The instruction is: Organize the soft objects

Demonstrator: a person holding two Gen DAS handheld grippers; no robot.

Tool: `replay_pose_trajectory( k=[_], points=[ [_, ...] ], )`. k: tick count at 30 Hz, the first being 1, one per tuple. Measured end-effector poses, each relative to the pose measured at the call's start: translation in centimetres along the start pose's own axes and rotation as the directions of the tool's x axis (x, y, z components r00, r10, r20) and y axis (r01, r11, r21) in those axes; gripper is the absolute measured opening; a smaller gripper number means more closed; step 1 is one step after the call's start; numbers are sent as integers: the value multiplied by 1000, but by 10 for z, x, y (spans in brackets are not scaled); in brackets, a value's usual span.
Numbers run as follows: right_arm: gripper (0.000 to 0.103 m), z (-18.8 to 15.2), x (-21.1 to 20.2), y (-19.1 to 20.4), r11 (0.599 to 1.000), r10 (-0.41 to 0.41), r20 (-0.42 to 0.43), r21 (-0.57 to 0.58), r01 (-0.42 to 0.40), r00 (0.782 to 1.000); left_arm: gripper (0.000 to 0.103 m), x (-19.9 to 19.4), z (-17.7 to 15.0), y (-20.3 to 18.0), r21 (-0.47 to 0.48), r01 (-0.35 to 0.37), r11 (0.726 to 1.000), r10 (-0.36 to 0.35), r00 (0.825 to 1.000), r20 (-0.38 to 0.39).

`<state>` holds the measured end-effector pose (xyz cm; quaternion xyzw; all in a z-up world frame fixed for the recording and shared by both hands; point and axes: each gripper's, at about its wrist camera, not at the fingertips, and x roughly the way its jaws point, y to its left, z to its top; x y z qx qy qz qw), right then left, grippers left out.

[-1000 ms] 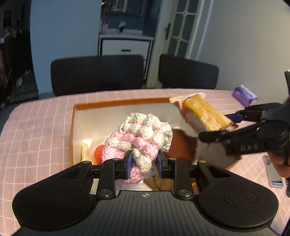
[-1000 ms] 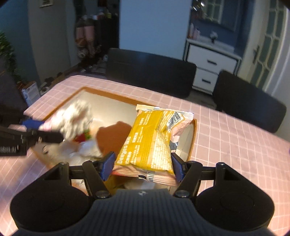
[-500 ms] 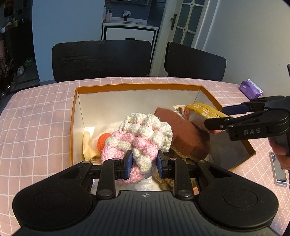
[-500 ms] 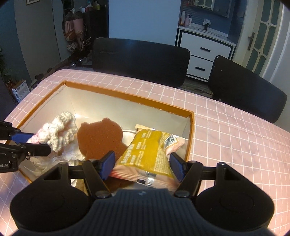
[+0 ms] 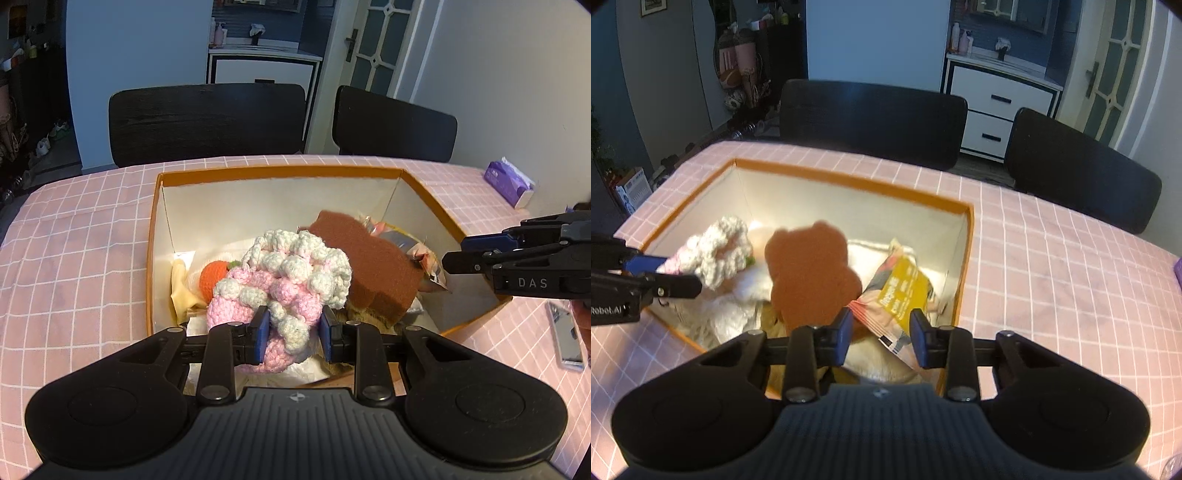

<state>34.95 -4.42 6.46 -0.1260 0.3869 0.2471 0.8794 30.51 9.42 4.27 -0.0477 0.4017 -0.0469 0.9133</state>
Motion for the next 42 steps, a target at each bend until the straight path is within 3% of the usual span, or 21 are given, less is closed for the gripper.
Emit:
replay_pose_trajectory(
  k=[4,10,12,20,32,40,42],
  points=[
    [33,-7,-8,4,1000,-2,19,5,1,1000,32,2,-3,-5,31,-25,999,26,1000,-13],
    [38,-16,-28,11,1000,-16,77,4,16,997,47,-2,-4,-9,55,-52,997,52,999,6],
    [41,-21,-36,13,1000,-23,95,-2,23,995,59,-9,-5,-9,50,-39,998,38,999,31],
    [56,-40,-76,22,999,-29,181,28,25,983,62,-62,-16,-32,85,-26,996,9,982,191],
    [71,-105,-166,58,1000,-2,334,23,-6,942,64,-154,-72,-78,195,15,981,-96,905,414],
    [75,-175,-225,86,999,-27,479,-18,41,877,64,-190,-133,-100,223,-32,974,-99,829,550],
    [84,-197,-235,94,997,-39,526,-34,67,849,64,-196,-151,-104,216,-51,975,-87,807,584]
  ],
)
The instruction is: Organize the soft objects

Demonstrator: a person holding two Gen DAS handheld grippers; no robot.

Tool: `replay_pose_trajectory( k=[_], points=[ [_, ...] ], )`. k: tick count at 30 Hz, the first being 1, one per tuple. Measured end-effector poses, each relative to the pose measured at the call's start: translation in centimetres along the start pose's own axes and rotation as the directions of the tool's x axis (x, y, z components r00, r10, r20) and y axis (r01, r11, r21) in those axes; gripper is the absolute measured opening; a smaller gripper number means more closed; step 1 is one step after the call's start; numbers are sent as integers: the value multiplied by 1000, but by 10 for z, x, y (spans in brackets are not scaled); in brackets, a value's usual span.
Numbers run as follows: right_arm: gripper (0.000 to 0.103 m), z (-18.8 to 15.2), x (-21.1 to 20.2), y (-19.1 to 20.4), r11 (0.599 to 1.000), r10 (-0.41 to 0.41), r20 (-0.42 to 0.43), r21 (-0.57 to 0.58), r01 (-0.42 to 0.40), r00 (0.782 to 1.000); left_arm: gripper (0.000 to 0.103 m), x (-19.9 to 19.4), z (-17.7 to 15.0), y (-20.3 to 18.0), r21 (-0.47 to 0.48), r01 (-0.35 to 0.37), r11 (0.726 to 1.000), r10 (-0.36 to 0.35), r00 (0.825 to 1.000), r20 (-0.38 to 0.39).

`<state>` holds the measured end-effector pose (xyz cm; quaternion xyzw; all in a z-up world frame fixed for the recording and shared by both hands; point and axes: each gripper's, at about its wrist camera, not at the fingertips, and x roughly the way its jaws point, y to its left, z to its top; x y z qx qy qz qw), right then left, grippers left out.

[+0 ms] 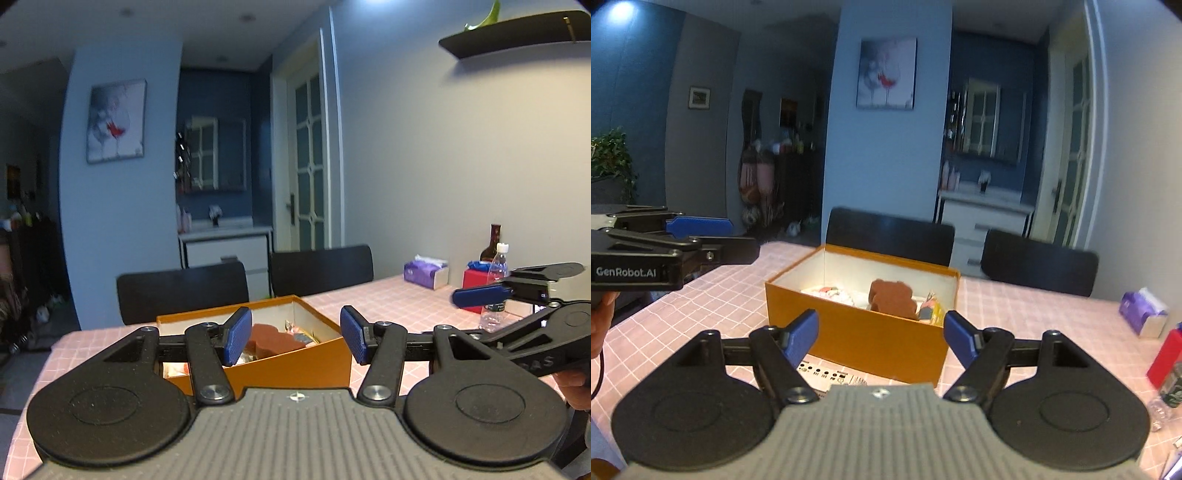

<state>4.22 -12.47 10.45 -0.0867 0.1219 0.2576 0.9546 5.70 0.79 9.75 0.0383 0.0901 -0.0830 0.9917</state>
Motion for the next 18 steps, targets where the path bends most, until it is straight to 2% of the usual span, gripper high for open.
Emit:
replay_pose_trajectory(
  k=[4,9,14,18],
  points=[
    [86,-27,-30,13,999,-36,81,-28,39,996,64,-19,-23,-16,7,-35,999,35,999,32],
    [86,-59,-54,26,997,-71,127,27,68,989,64,-33,-53,-34,2,-74,997,74,997,34],
    [87,-85,-65,41,988,-131,113,100,120,985,64,-45,-78,-35,-66,-107,992,107,994,-8],
    [87,-104,-64,52,981,-157,67,129,148,985,64,-49,-91,-38,-64,-180,982,178,984,-31]
  ],
)
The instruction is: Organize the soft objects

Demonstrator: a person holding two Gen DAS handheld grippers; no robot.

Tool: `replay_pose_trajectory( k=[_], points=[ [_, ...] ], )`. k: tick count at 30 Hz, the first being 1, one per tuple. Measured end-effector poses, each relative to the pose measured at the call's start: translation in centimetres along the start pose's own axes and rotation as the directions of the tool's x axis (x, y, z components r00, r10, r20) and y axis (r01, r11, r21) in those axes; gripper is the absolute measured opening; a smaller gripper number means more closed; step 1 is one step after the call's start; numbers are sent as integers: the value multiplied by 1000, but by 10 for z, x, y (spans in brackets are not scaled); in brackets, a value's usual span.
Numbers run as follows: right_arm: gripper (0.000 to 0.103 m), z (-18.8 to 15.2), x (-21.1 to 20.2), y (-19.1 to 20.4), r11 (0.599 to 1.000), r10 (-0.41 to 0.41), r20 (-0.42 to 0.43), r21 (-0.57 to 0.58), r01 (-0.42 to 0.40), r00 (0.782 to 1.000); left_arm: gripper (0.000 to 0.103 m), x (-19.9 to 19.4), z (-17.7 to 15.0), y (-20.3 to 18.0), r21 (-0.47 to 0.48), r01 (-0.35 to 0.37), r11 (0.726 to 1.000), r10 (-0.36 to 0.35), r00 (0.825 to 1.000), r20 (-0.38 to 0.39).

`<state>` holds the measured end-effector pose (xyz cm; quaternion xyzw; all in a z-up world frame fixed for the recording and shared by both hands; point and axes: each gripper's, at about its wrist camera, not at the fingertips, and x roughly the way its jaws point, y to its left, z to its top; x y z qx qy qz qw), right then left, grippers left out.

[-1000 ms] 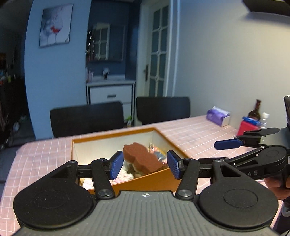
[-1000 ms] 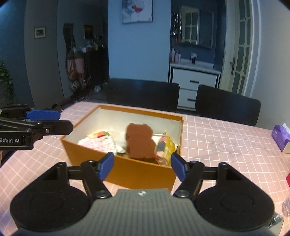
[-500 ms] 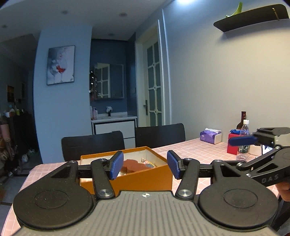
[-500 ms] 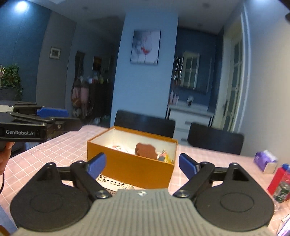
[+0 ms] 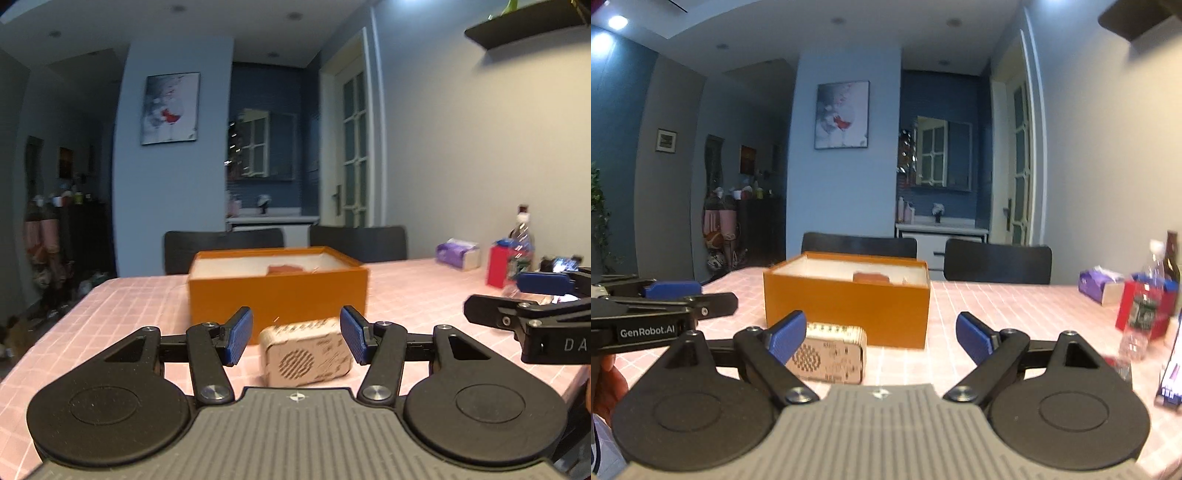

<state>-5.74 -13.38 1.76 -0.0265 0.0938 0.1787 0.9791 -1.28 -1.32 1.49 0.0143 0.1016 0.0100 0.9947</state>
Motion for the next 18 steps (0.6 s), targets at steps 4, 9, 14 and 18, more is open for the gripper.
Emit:
replay_pose_trajectory(
  k=[4,9,14,18],
  points=[
    [87,-10,11,5,998,10,-131,56,-3,991,64,-4,-6,-2,6,-58,998,58,996,-73],
    [95,-21,20,6,1000,-3,-229,27,10,974,76,1,-14,4,-56,-57,997,45,978,-204],
    [101,-19,28,1,1000,-6,-271,26,13,963,83,12,-21,6,-47,-88,995,68,941,-332],
    [100,-25,38,-5,999,-7,-324,41,22,946,87,11,-27,3,-53,-106,993,81,935,-346]
  ],
)
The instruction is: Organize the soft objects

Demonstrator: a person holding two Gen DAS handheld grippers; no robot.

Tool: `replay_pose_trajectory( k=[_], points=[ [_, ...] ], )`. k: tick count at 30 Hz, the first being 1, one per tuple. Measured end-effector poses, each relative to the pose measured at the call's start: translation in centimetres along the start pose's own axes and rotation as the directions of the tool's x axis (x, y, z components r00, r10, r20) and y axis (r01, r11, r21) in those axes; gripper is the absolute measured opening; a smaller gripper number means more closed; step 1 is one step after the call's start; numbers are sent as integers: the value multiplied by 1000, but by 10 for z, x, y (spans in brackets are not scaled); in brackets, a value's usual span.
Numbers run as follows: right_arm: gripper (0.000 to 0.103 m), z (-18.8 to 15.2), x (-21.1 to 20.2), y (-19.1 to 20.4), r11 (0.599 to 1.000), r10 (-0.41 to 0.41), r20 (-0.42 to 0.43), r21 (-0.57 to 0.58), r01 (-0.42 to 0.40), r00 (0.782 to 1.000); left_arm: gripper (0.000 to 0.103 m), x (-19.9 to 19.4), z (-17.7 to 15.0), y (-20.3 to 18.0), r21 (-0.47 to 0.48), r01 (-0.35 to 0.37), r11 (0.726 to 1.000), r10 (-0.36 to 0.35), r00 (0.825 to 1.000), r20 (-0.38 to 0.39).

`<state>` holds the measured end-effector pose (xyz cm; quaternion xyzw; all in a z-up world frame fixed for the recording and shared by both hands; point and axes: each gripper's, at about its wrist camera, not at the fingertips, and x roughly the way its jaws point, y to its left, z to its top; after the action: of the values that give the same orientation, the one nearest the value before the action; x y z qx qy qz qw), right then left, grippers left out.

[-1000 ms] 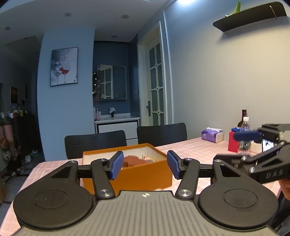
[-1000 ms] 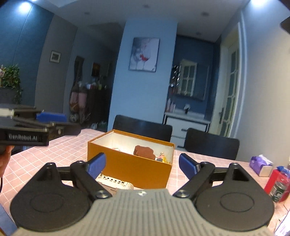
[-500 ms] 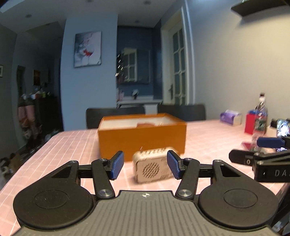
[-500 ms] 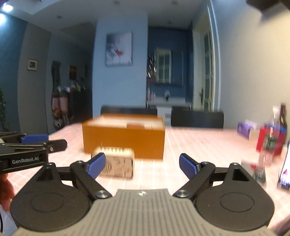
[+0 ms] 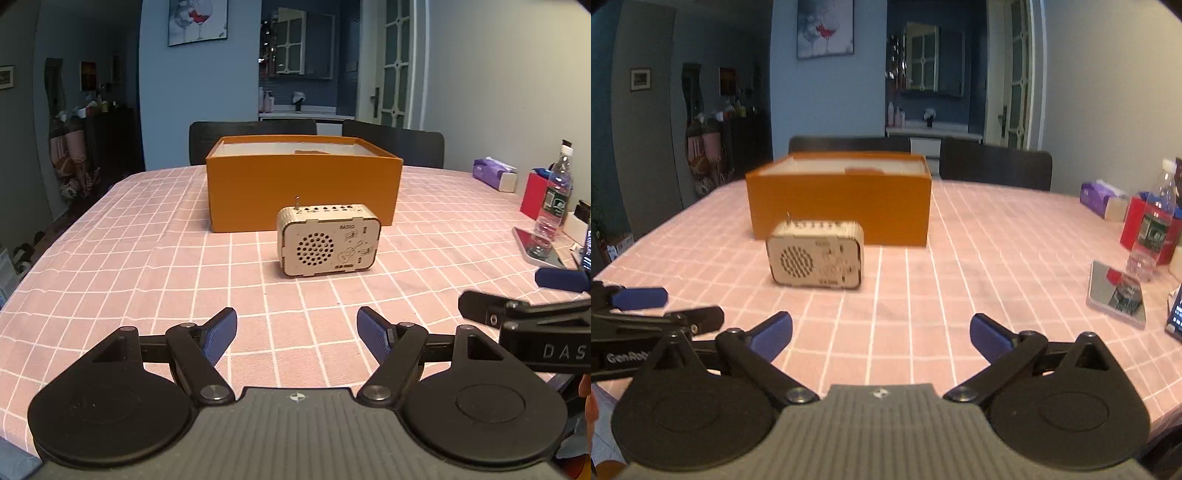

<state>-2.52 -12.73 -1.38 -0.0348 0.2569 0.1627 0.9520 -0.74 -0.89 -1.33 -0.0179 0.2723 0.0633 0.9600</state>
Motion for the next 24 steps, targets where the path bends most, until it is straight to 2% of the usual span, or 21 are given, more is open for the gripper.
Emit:
replay_pose_trajectory(
  k=[3,8,24],
  points=[
    [100,-2,5,-5,1000,2,-24,32,-1,1000,88,-1,-2,1,-8,-10,1000,9,1000,-2],
    [100,-1,3,-11,999,-9,-18,54,10,1000,88,0,4,-5,-1,-14,1000,14,1000,23],
    [100,6,-4,-13,999,-32,16,44,31,999,88,-1,11,-12,10,-2,1000,1,999,40]
  ],
)
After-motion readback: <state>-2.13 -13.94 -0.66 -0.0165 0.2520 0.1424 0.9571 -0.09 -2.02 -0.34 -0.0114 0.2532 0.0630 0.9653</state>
